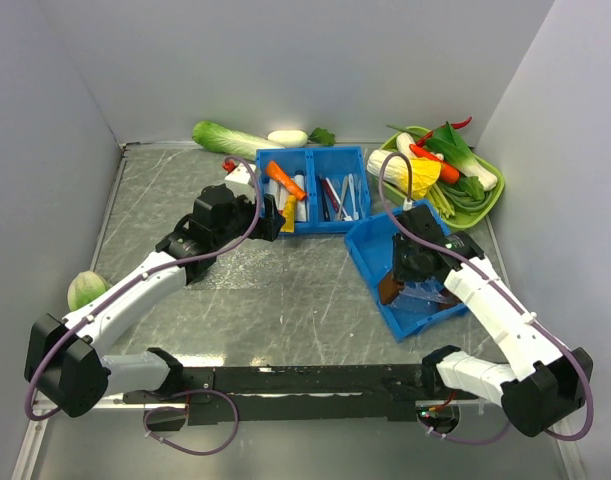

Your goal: Prepare toiletry sets of a toothbrush and toothpaste on the tray

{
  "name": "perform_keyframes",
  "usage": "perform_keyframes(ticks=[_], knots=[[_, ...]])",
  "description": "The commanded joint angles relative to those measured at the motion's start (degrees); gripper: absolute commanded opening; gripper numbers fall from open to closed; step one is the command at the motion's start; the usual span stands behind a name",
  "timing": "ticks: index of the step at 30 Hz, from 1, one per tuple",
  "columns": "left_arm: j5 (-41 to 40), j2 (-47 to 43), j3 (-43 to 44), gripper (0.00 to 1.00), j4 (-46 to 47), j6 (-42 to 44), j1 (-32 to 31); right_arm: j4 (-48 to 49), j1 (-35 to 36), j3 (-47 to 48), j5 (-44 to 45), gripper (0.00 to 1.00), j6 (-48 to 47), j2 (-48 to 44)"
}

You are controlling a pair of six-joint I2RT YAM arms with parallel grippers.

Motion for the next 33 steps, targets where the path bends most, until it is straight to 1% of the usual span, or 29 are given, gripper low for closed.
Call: perform_keyframes(ticks=[1, 11, 17, 18, 20, 21, 23, 24, 33], knots=[[1.0, 0.1, 2.5, 0.86, 0.8, -0.4, 0.0, 0.5, 2.5, 3.3, 0.6, 0.00, 1.9, 0.4], [1.1, 0.6, 2.7, 0.86, 0.6, -0.5, -0.1, 0.6, 8.8, 4.0, 4.1, 0.00, 5.6, 4.9], [1.0, 0.5, 2.7, 0.86, 0.6, -0.5, -0.1, -0.7, 9.6, 4.4, 5.5, 0.00, 7.2, 7.6], [1.0, 0.5, 2.7, 0.86, 0.6, -0.5, -0.1, -1.0, 9.6, 4.5, 5.5, 0.04, 7.4, 7.5], [1.0, 0.5, 2.7, 0.86, 0.6, -0.5, -0.1, -1.1, 9.5, 4.6, 5.8, 0.07, 7.5, 7.3], [1.0, 0.6, 2.7, 0.86, 0.6, -0.5, -0.1, -1.2, 9.6, 4.5, 5.9, 0.12, 7.7, 7.2], [1.0, 0.6, 2.7, 0.86, 0.6, -0.5, -0.1, -1.2, 9.6, 4.5, 6.1, 0.17, 7.9, 7.0], [1.0, 0.6, 2.7, 0.86, 0.6, -0.5, -0.1, -1.2, 9.7, 4.4, 6.2, 0.22, 8.0, 7.0], [0.9, 0.8, 2.7, 0.86, 0.4, -0.4, -0.1, -2.1, 9.6, 4.1, 7.3, 0.44, 9.2, 6.7]])
